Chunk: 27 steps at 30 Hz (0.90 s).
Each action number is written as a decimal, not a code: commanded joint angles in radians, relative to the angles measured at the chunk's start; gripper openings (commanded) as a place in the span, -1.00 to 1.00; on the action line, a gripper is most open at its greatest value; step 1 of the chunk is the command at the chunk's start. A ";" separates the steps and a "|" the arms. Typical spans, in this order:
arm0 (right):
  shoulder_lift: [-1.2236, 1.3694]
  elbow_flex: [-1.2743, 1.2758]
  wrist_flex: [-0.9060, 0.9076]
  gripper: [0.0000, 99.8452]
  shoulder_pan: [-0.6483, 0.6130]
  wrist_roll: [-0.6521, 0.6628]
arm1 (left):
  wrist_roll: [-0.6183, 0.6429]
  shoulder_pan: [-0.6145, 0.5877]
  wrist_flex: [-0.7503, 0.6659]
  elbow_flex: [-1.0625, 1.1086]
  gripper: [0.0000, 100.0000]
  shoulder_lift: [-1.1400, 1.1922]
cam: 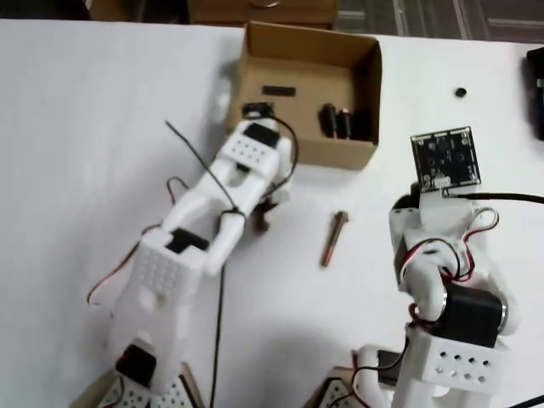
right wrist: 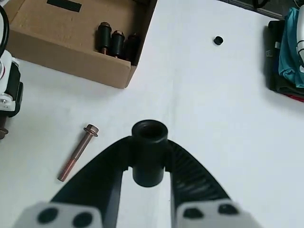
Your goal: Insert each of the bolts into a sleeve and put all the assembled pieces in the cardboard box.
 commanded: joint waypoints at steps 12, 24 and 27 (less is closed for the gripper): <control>-0.013 0.000 -0.002 -0.96 0.004 0.009 | 0.393 -0.321 0.324 -0.306 -0.95 -0.021; -0.013 0.118 -0.137 -0.96 -0.038 0.009 | 0.462 -0.562 0.325 -0.064 -0.95 -0.021; -0.013 0.118 -0.145 -0.96 -0.073 0.008 | 0.466 -0.559 0.322 -0.025 -0.95 -0.020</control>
